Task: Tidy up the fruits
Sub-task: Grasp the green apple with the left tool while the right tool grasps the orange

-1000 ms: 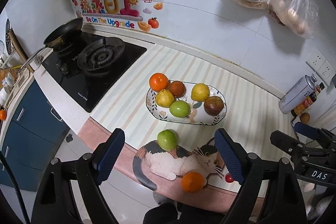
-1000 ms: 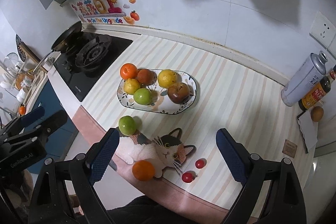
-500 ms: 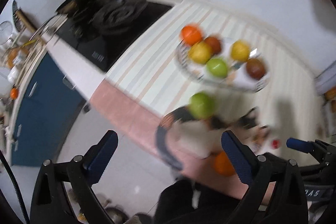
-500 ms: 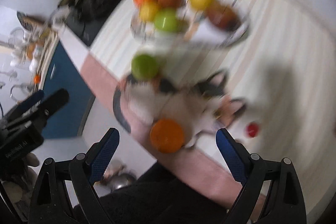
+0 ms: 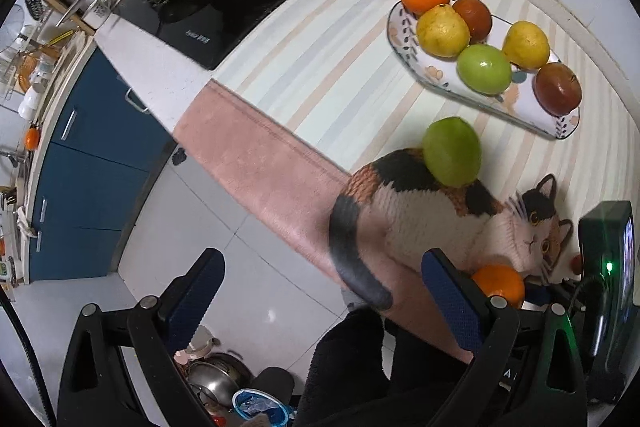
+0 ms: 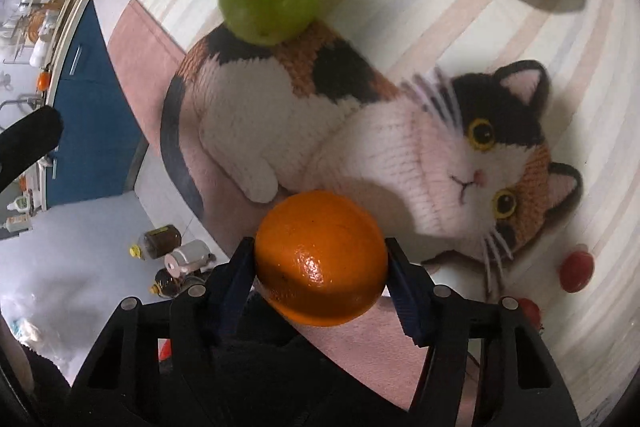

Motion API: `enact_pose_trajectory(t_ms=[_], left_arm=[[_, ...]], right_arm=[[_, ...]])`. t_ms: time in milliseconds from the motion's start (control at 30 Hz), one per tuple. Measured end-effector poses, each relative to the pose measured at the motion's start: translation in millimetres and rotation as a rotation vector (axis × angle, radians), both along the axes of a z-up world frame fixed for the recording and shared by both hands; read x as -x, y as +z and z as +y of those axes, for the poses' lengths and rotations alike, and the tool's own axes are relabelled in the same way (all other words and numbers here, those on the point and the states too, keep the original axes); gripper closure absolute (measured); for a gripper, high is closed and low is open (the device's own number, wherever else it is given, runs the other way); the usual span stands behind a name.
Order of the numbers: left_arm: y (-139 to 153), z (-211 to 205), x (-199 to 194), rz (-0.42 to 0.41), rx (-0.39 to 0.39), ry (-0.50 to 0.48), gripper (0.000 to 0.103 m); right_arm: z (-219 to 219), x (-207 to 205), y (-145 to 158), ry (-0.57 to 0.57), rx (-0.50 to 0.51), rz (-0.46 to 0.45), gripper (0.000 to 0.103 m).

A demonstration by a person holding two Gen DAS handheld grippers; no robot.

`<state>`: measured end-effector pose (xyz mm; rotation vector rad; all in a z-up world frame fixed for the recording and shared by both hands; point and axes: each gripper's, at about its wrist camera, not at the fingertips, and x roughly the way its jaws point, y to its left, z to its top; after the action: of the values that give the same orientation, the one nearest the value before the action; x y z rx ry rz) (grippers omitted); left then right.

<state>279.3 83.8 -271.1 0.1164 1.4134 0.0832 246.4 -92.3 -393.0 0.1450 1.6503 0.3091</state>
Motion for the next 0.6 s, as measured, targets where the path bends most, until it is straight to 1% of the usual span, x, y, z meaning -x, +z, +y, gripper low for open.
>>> enact_pose_trajectory(t_ms=[133,200,300,433,533,600], left_arm=[[-1.5,-14.7,-19.0,-0.008,0.041,-0.017,0.002],[-4.8,-25.8,-31.4,-0.002,0.078,-0.034,0.002],[-14.2,-42.5,-50.1,0.013,0.123,-0.054,0.002],[-36.6,-64.4,-73.1,0.058,0.168,-0.091,0.002],[-61.0,-73.8,-85.9,0.119,0.183,-0.102,0.002],[-76.6,-75.8,-90.6,0.154,0.198,-0.099,0.009]], right_arm=[[-27.5,-10.7,18.0,-0.075,0.001,-0.049,0.038],[-40.6,-17.2,25.9,-0.1,0.018,-0.073,0.038],[-57.9,-27.4,30.1,-0.142,0.032,-0.082,0.038],[-77.1,-31.6,25.9,-0.196,0.028,-0.071,0.038],[-87.6,-35.1,20.5,-0.224,0.023,-0.074,0.038],[-92.4,-36.5,20.6,-0.242,0.015,-0.073,0.038]])
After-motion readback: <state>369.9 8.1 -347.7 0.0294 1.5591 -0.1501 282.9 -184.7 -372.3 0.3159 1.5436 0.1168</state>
